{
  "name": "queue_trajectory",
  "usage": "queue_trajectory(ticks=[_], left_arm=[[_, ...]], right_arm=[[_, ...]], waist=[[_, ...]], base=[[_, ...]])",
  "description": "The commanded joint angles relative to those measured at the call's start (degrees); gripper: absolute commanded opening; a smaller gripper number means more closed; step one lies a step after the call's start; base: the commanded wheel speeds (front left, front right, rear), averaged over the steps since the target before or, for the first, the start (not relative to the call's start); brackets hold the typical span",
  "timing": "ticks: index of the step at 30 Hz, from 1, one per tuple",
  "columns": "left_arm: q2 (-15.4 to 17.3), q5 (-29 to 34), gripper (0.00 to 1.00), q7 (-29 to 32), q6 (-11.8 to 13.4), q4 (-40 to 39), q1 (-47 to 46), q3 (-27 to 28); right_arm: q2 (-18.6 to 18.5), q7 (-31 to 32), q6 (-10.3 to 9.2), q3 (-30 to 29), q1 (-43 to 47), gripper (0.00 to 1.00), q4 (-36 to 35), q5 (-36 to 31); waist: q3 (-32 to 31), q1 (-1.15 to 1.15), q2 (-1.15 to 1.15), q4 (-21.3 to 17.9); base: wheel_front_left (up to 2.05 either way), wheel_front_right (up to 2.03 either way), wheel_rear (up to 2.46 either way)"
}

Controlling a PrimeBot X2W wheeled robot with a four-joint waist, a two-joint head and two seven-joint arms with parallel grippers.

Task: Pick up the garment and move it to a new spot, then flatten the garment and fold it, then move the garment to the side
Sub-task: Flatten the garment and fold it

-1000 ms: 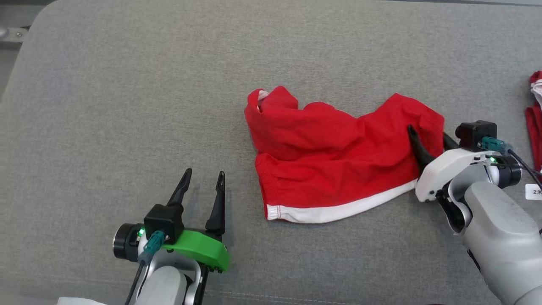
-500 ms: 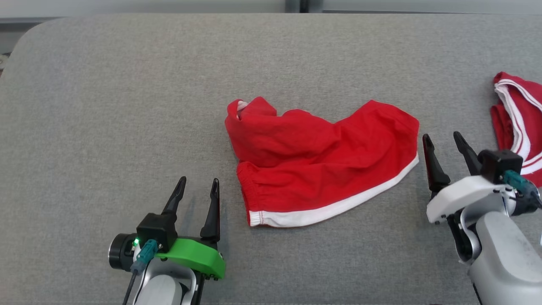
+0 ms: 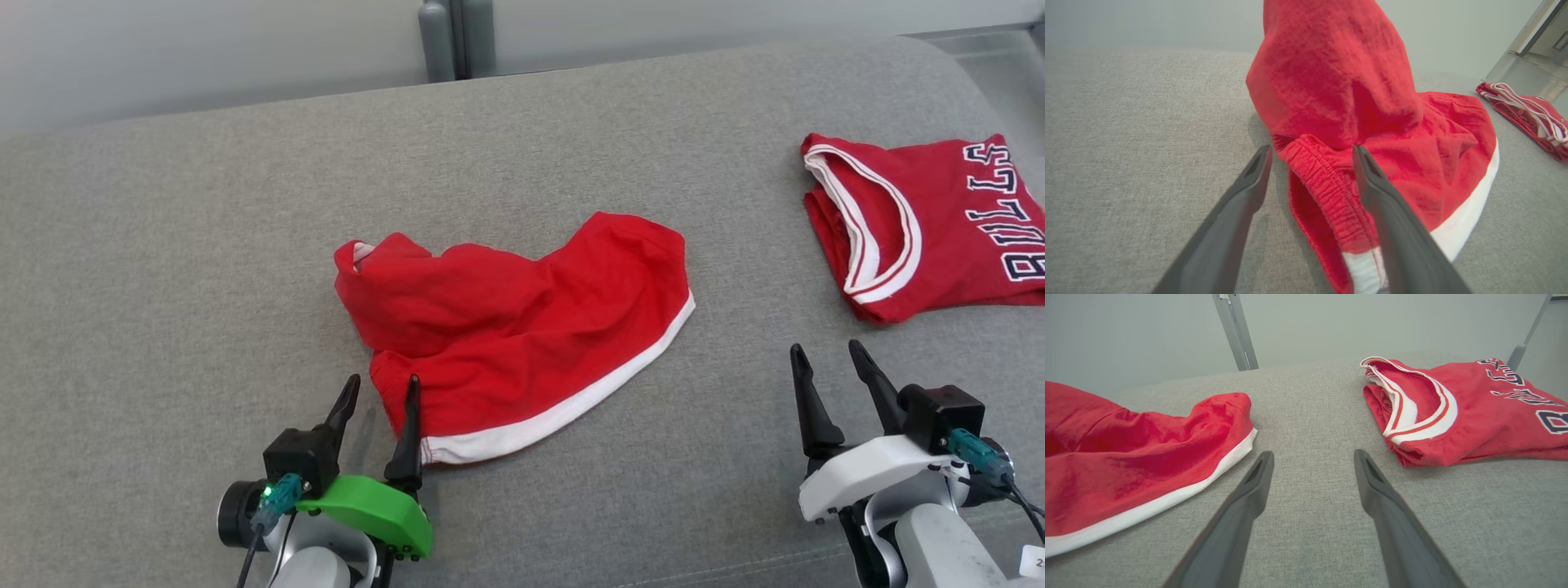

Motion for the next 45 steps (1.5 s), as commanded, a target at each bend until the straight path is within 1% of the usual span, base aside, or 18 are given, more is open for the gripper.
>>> queue_trajectory(ticks=[1,3,9,10,11,12,13,17,20,24,30,32,38,39,40,41,43,45], left_arm=[[0.2,-0.3,1.0,0.0,0.0,0.4,-0.7,-0.1],[0.2,-1.3,1.0,0.0,-0.1,1.8,-1.3,-0.3],[0.2,-3.5,1.0,0.0,0.6,6.3,-3.6,-1.1],[0.2,-3.0,0.88,0.0,0.7,7.1,-4.1,-1.3],[0.2,-2.7,0.47,0.0,0.6,7.8,-4.7,-1.3],[0.2,-2.6,0.38,0.0,0.4,8.5,-5.1,-1.2],[0.2,-2.4,0.0,0.0,0.3,9.1,-5.5,-1.0],[0.2,-0.9,0.0,0.0,-0.1,11.6,-7.6,0.4],[0.5,0.2,0.0,0.0,0.3,11.9,-9.1,2.6],[1.7,1.8,0.0,0.0,0.6,11.9,-10.8,5.7],[3.8,4.5,0.0,0.0,-0.1,14.7,-13.0,7.7],[3.8,5.1,0.0,0.0,-0.4,14.8,-13.8,8.9],[2.4,5.5,0.0,0.0,-1.1,10.6,-12.4,11.5],[2.1,5.4,0.19,0.0,-1.3,10.0,-11.8,11.8],[1.8,5.2,0.49,0.0,-1.7,9.6,-11.2,11.9],[1.5,4.8,1.0,0.0,-2.0,9.5,-10.5,12.2],[0.9,3.8,1.0,0.0,-2.9,10.0,-9.3,12.2],[0.7,3.1,1.0,0.0,-3.2,10.3,-8.8,12.3]], right_arm=[[0.2,-0.2,-0.05,0.0,0.5,1.0,-0.3,-0.2],[0.2,-0.2,-0.05,0.1,0.5,1.0,-0.5,-0.4],[0.1,-0.2,-0.05,0.0,0.5,1.0,-0.4,-0.5],[0.2,-0.2,-0.05,0.1,0.5,1.0,-0.3,-0.4],[0.2,-0.2,-0.06,0.1,0.3,1.0,-0.3,-0.3],[0.2,-0.2,-0.05,0.1,0.1,1.0,-0.4,-0.1],[0.3,-0.2,-0.05,0.2,-0.1,1.0,-0.4,0.0],[0.6,-0.2,-0.05,0.2,-1.0,1.0,-0.8,0.4],[0.7,-0.2,-0.06,0.0,-1.4,1.0,-1.2,0.6],[0.8,-0.2,-0.05,-0.1,-2.0,1.0,-1.6,0.9],[1.0,-0.2,-0.05,-0.3,-2.8,1.0,-1.6,1.2],[0.9,-0.2,-0.05,-0.5,-2.9,1.0,-1.7,1.2],[1.1,-0.2,-0.06,-1.4,-2.1,1.0,-1.1,1.3],[1.3,-0.2,-0.05,-1.5,-1.8,1.0,-1.0,1.4],[1.4,-0.2,-0.05,-1.5,-1.6,1.0,-0.8,1.4],[1.6,-0.2,-0.05,-1.4,-1.4,1.0,-0.7,1.4],[1.8,-0.2,-0.05,-1.3,-1.1,1.0,-0.2,1.3],[1.9,-0.2,-0.05,-1.2,-1.0,1.0,0.0,1.3]], waist=[[-0.9,0.0,0.0,-1.8],[-0.8,0.0,0.0,-2.2],[-0.3,0.0,0.0,-3.0],[-0.2,0.0,0.0,-3.1],[0.1,0.0,0.0,-3.2],[0.3,0.0,0.0,-3.3],[0.5,0.0,0.0,-3.5],[1.7,0.0,0.0,-3.8],[2.6,0.0,0.0,-4.0],[3.8,0.0,0.0,-4.4],[5.3,0.0,0.0,-5.3],[5.8,0.0,0.0,-5.4],[5.1,0.0,0.0,-4.8],[4.7,0.0,0.0,-4.6],[4.2,0.0,0.0,-4.3],[3.7,0.0,0.0,-4.1],[2.7,0.0,0.0,-3.6],[2.2,0.0,0.0,-3.4]], base=[[0.0,0.0,0.0],[0.0,0.0,0.0],[0.0,0.0,0.0],[0.0,0.0,0.0],[0.0,0.0,0.0],[0.0,0.0,0.0],[0.0,0.0,0.0],[0.0,0.0,0.0],[0.0,0.0,0.0],[0.0,0.0,0.0],[0.0,0.0,0.0],[0.0,0.0,0.0],[0.0,0.0,0.0],[0.0,0.0,0.0],[0.0,0.0,0.0],[0.0,0.0,0.0],[0.0,0.0,0.0],[0.0,0.0,0.0]])
